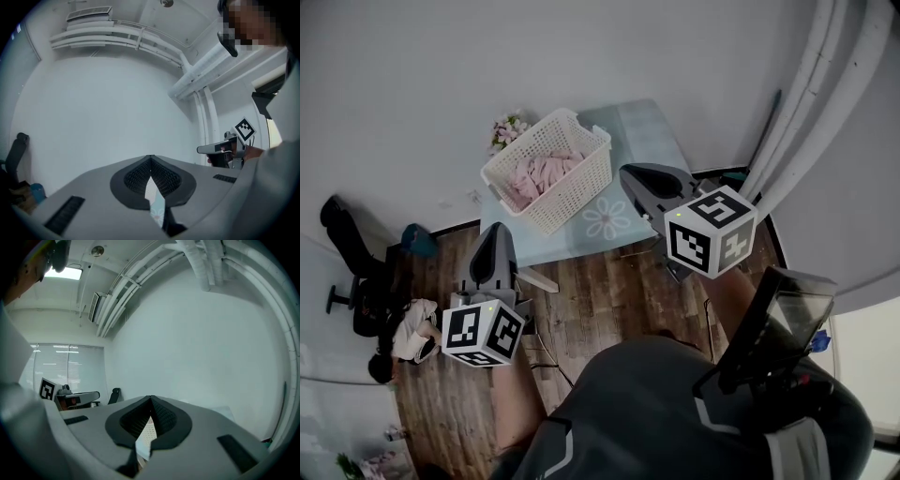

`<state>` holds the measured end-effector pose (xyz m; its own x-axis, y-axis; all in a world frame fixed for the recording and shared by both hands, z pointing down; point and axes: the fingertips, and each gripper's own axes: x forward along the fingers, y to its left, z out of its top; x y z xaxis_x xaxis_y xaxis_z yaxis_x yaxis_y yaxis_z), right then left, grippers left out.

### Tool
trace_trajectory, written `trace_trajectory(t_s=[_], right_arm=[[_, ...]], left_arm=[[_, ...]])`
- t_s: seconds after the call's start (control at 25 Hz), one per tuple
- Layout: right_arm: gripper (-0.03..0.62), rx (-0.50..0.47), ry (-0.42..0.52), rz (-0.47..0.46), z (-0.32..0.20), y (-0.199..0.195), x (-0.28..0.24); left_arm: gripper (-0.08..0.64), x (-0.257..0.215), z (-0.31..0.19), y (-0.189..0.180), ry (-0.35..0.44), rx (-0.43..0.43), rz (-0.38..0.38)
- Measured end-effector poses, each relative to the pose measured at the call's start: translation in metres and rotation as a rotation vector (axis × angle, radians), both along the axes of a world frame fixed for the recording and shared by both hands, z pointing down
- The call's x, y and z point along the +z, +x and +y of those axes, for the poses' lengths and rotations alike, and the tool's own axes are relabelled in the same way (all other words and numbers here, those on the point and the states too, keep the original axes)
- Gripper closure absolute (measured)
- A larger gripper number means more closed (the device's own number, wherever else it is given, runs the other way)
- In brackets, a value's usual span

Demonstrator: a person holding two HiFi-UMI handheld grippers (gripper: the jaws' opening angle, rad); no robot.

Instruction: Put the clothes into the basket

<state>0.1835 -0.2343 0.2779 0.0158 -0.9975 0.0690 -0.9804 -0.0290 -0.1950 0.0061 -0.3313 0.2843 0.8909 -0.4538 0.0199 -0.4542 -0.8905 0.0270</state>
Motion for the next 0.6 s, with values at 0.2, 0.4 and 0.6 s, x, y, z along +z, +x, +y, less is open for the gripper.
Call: trace_trajectory(t_s=[0.2, 0.4, 0.6], right_arm=[[0.578, -0.002, 0.005, 0.001, -0.005, 0.001, 0.0], [0.577, -0.005, 0.005, 0.003, -0.012, -0.002, 0.002], [0.578, 0.008, 0.001, 0.007, -0.015, -0.003, 0.0]], left_arm=[[0.551, -0.001, -0.004, -0.001, 0.03, -0.023, -0.017], [0.551, -0.001, -0.009, -0.005, 0.037, -0.022, -0.023], [0.551, -0.001, -0.011, -0.007, 0.04, -0.013, -0.025]])
